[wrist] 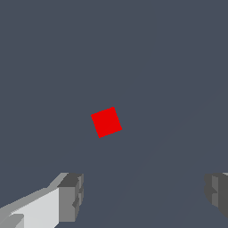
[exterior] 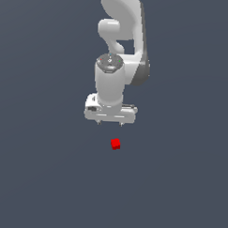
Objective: Pick up the red cube and move it to a goal position.
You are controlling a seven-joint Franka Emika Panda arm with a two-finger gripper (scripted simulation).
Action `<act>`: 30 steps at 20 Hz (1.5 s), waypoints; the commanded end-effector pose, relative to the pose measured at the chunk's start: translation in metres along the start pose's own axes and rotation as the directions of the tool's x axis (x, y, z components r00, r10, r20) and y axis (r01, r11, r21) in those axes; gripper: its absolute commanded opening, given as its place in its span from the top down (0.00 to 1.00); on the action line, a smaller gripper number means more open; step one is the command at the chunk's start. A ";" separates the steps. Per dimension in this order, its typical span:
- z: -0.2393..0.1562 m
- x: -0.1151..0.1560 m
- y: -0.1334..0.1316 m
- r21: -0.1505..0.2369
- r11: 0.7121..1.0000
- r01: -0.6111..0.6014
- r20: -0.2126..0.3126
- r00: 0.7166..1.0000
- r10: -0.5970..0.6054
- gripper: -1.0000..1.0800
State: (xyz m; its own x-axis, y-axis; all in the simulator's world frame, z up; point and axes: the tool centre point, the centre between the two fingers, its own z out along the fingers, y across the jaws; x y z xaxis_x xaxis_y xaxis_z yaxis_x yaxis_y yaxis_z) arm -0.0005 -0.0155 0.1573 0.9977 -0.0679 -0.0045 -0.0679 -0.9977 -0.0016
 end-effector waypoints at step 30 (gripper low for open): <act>0.137 0.032 -0.032 -0.002 0.942 0.335 -0.004 0.942 -0.335 0.04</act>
State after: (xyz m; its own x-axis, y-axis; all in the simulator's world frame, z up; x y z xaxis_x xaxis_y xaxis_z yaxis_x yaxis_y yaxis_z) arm 0.0318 0.0132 0.0245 0.9659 0.2590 -0.0012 0.2590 -0.9659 -0.0016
